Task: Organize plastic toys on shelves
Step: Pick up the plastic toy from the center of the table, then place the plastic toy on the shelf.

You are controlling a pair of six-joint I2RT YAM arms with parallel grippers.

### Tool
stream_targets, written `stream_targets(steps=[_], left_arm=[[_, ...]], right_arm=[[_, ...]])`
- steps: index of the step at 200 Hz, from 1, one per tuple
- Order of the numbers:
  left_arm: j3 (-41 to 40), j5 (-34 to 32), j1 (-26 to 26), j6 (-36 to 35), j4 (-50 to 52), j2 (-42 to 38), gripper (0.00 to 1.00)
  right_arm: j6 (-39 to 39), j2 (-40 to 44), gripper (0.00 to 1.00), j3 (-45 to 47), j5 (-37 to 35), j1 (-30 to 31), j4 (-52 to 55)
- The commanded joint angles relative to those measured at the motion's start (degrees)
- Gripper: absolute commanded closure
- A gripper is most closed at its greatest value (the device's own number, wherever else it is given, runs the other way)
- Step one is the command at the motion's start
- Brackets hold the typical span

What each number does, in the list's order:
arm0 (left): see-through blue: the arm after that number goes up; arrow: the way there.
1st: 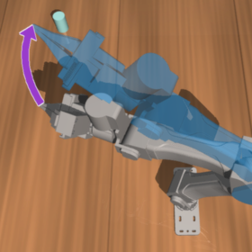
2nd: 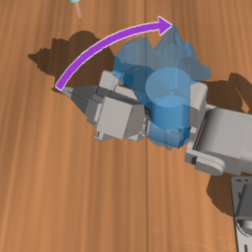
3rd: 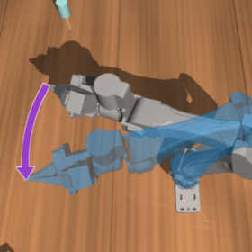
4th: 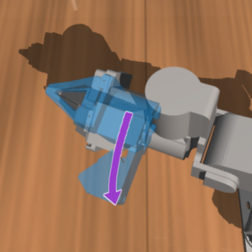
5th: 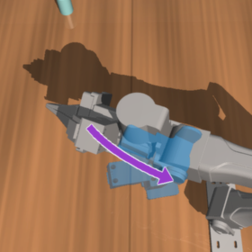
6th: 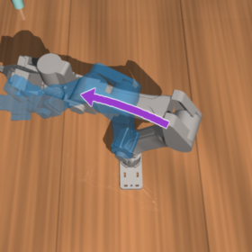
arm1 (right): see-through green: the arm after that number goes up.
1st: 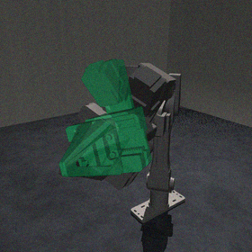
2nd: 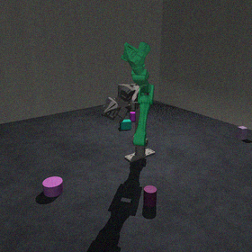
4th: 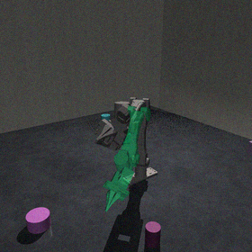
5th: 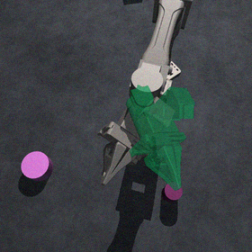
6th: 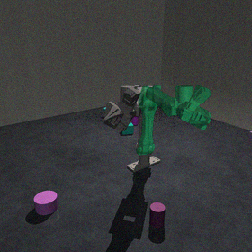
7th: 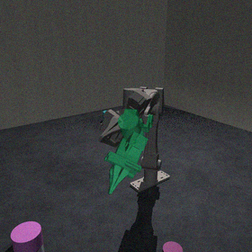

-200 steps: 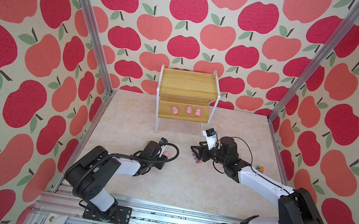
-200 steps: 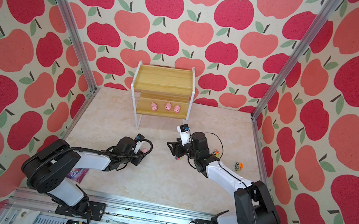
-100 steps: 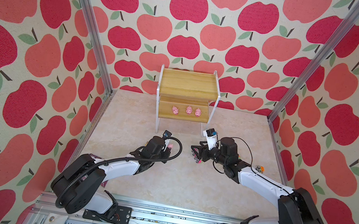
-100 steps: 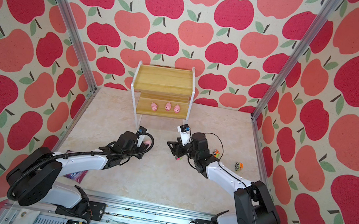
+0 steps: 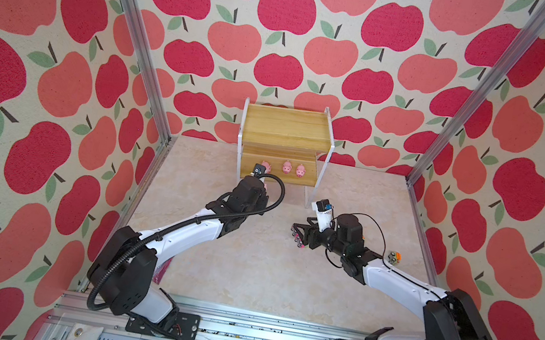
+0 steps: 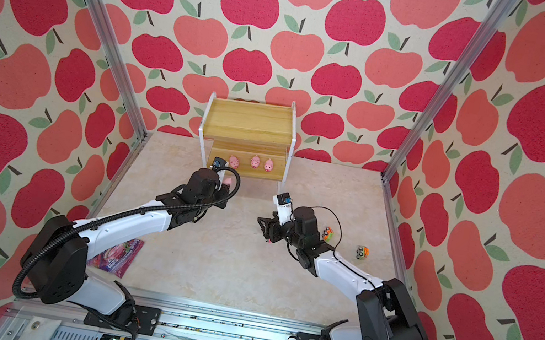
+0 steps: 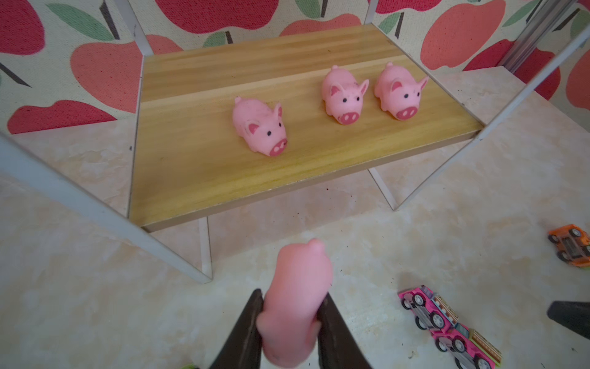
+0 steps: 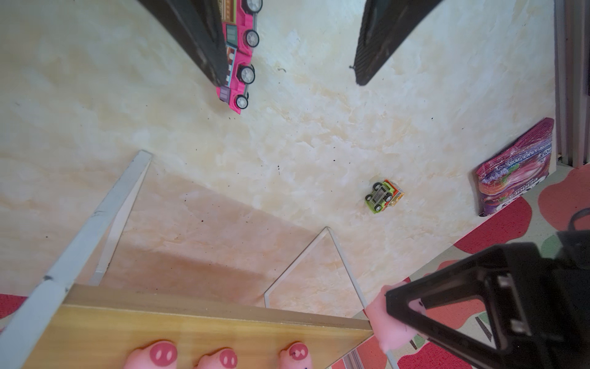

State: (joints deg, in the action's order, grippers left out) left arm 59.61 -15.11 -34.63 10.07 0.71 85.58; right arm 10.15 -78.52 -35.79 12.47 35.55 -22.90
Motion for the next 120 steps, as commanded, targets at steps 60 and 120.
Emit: stream_targets(steps=[60, 120], left_arm=[[10.6, -9.3, 2.2, 1.7, 4.8, 7.4, 0.7], [13.3, -12.4, 2.5, 2.7, 2.9, 11.3, 0.69]], right_arm=[[-1.6, 4.4, 0.34, 3.2, -1.3, -0.2, -4.7], [-1.9, 5.9, 0.34, 5.0, -1.1, -0.3, -7.3]])
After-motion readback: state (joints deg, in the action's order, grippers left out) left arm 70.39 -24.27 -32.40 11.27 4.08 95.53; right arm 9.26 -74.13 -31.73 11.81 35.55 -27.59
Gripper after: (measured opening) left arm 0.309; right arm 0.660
